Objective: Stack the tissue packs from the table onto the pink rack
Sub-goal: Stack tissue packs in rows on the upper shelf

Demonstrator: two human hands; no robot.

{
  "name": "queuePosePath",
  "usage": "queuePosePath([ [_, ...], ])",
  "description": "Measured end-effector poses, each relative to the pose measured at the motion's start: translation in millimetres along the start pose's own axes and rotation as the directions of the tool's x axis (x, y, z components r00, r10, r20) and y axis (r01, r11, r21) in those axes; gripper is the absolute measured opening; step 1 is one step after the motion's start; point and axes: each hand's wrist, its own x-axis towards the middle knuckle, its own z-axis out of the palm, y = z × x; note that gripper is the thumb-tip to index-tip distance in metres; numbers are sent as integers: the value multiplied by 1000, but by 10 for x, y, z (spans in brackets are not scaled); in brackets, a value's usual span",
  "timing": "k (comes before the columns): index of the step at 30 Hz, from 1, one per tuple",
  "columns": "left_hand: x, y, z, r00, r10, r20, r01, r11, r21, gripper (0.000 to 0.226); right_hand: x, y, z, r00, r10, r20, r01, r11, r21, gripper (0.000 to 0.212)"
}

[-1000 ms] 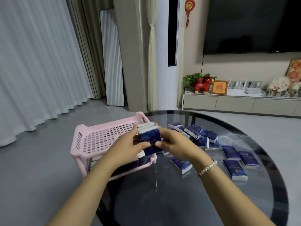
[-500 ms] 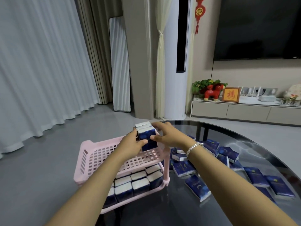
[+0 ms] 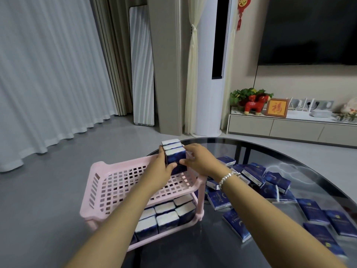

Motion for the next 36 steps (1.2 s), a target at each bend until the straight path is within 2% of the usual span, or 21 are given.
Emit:
queuePosePath([
  [4,27,-4,2,998,-20,64,22,999,-27,79,4,-4,12,999,15,29,-15,1000,-10,28],
  [8,2,3,-4,994,-61,86,67,995,-76,86,-65,-44,-14,999,4,42,-7,998,61,41],
  [12,1,-10,-22,997,-42,72,50,992,-116,78,-148,-91,-59,999,-7,41,3,995,96,55],
  [23,-128,69,-51,1000,-21,23,25,981,-193,76,-299,-66,-91,999,42,-11,-39,980,194,52],
  [26,-225,136,-28,997,-35,-74,19,977,-210,74,-380,-16,-86,995,67,-74,-46,967,249,47],
  [28,-332,182,15,970,3,-244,-31,994,-109,64,-494,26,-87,981,104,-166,-52,956,289,43],
  [30,-455,242,79,920,128,-370,-154,987,-41,51,-650,68,-91,958,144,-250,-50,937,346,36],
  [33,-655,399,230,905,242,-351,-302,945,-129,32,-928,149,-102,926,178,-332,-27,910,414,27],
  [36,-851,574,433,901,321,-292,-386,900,-202,23,-1224,281,-97,905,217,-365,-31,891,452,21],
])
